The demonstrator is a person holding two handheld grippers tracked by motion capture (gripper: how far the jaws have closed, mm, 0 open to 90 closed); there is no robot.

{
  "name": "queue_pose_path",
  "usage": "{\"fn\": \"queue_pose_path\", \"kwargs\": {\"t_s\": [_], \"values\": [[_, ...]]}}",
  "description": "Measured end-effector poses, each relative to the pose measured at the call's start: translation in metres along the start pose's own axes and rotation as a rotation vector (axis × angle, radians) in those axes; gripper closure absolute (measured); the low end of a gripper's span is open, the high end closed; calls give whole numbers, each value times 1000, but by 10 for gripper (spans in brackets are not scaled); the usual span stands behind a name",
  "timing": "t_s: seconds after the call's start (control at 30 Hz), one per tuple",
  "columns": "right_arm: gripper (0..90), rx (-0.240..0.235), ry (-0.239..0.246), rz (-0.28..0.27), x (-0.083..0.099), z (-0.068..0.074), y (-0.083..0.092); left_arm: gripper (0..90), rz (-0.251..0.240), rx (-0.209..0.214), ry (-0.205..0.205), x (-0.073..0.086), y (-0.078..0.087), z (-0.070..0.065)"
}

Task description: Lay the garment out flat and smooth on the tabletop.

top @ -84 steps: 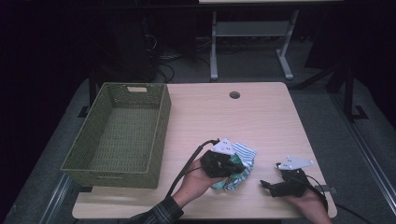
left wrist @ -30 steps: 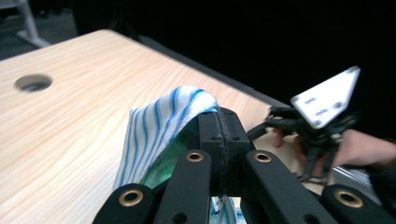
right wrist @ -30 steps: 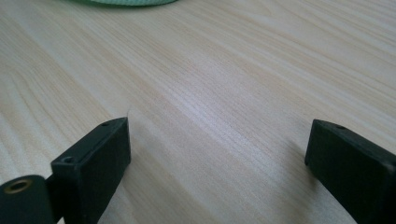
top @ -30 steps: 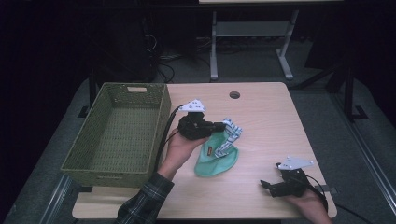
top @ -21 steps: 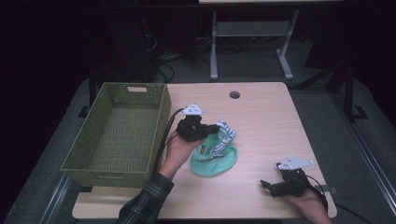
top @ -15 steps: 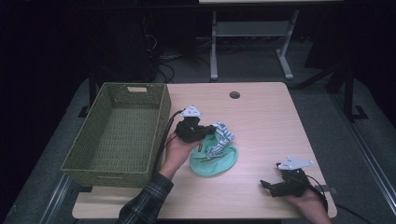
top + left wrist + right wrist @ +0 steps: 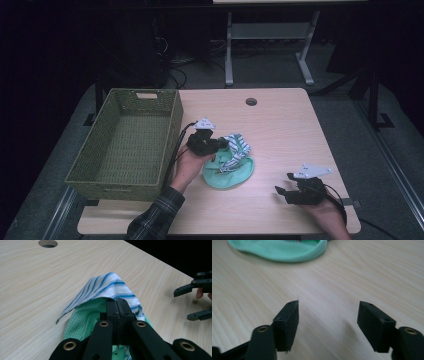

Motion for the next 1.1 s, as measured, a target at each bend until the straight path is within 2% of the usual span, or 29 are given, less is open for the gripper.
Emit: {"fn": "queue_pose_path", "kwargs": {"t_s": [0.1,0.3,0.37,0.5,0.6,0.67,0.83,0.93,1.1], "values": [[440,-36,-6,-25,-13,0,-4,892,2,0,-4,0,0,0],[508,-84,-5,-37,-35,-3,-18,892,2,1,-4,1,1,0],[530,-88,7,-43,-41,-5,-25,893,2,1,-3,1,1,0],[541,-97,-1,-48,-54,-9,-36,892,4,3,-7,1,1,0],[561,-98,-1,-67,-59,-12,-42,892,3,4,-1,1,1,0],[561,-94,-4,-43,-63,-15,-49,893,3,4,0,1,1,0],[598,-97,4,-50,-70,-18,-63,893,4,7,1,1,2,1],[610,-96,-9,-42,-70,-19,-69,893,3,7,2,1,2,1],[732,-103,-12,-21,-69,-18,-76,893,1,6,5,0,3,1]]}}
Point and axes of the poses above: each handheld gripper's, and its own axes: y roughly backward along the jaws, x roughly out of its underside, z roughly to its left, the point moved 1 cm from there along -y, roughly forward along the jaws, and after that the axes turned 15 degrees about -x, right-handed, at the moved point
